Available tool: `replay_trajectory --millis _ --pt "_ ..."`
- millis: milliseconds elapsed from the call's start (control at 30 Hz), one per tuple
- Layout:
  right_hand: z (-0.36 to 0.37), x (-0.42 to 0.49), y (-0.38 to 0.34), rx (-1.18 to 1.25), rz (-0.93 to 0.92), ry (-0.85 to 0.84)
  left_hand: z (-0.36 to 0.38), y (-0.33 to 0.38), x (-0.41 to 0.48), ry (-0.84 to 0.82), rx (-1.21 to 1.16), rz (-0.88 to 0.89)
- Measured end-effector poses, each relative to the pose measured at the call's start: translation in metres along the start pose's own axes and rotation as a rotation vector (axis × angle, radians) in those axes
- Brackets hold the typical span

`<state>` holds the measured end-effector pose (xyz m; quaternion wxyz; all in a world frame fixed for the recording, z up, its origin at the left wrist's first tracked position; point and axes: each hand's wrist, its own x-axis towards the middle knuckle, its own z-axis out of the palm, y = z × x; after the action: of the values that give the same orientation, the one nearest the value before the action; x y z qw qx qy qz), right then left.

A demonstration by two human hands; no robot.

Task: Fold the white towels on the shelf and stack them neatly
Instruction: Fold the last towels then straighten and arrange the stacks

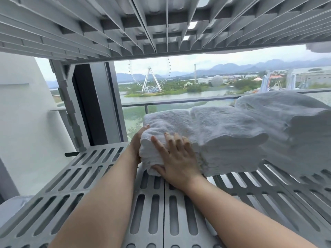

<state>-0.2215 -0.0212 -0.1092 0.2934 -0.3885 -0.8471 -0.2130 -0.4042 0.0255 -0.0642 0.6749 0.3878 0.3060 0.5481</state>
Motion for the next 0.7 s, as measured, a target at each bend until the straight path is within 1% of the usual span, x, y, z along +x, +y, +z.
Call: replay_trajectory --millis 33,100,167,233,300,367,433,500,533,600,633,667,700 --pt "0.0 -0.001 0.001 -0.012 -0.012 0.006 0.0 -0.001 0.0 -0.015 0.012 -0.004" --pt "0.001 -0.003 0.004 -0.025 -0.015 -0.004 0.002 -0.002 -0.002 0.017 0.044 -0.026" --pt "0.002 -0.001 0.005 -0.028 -0.012 -0.011 0.002 -0.001 -0.003 0.109 0.057 -0.038" --pt "0.001 0.003 0.006 -0.043 -0.02 -0.021 0.003 0.0 -0.007 0.176 0.06 -0.013" --pt "-0.003 -0.001 0.006 -0.026 -0.02 -0.056 0.006 0.0 -0.01 0.27 0.149 0.044" --pt "-0.011 -0.01 0.005 0.039 -0.02 -0.062 0.008 0.0 -0.014 0.425 0.284 0.089" --pt "-0.023 -0.018 0.005 0.065 -0.06 0.029 0.02 0.012 -0.019 0.494 0.367 0.101" --pt "-0.035 -0.025 0.011 0.057 -0.123 0.201 0.035 0.029 -0.019 0.6 0.441 0.203" --pt "-0.04 -0.028 0.016 0.066 -0.122 0.271 0.044 0.037 -0.019 0.669 0.528 0.286" --pt "-0.052 -0.037 0.031 0.091 -0.051 0.354 0.071 0.05 -0.022 0.808 0.829 0.455" --pt "-0.058 -0.041 0.04 0.098 0.007 0.374 0.087 0.051 -0.023 0.802 0.929 0.526" --pt "-0.064 -0.046 0.05 0.101 0.071 0.39 0.103 0.049 -0.022 0.737 0.989 0.571" --pt "-0.071 -0.051 0.061 0.098 0.137 0.405 0.12 0.043 -0.021 0.637 1.017 0.592"
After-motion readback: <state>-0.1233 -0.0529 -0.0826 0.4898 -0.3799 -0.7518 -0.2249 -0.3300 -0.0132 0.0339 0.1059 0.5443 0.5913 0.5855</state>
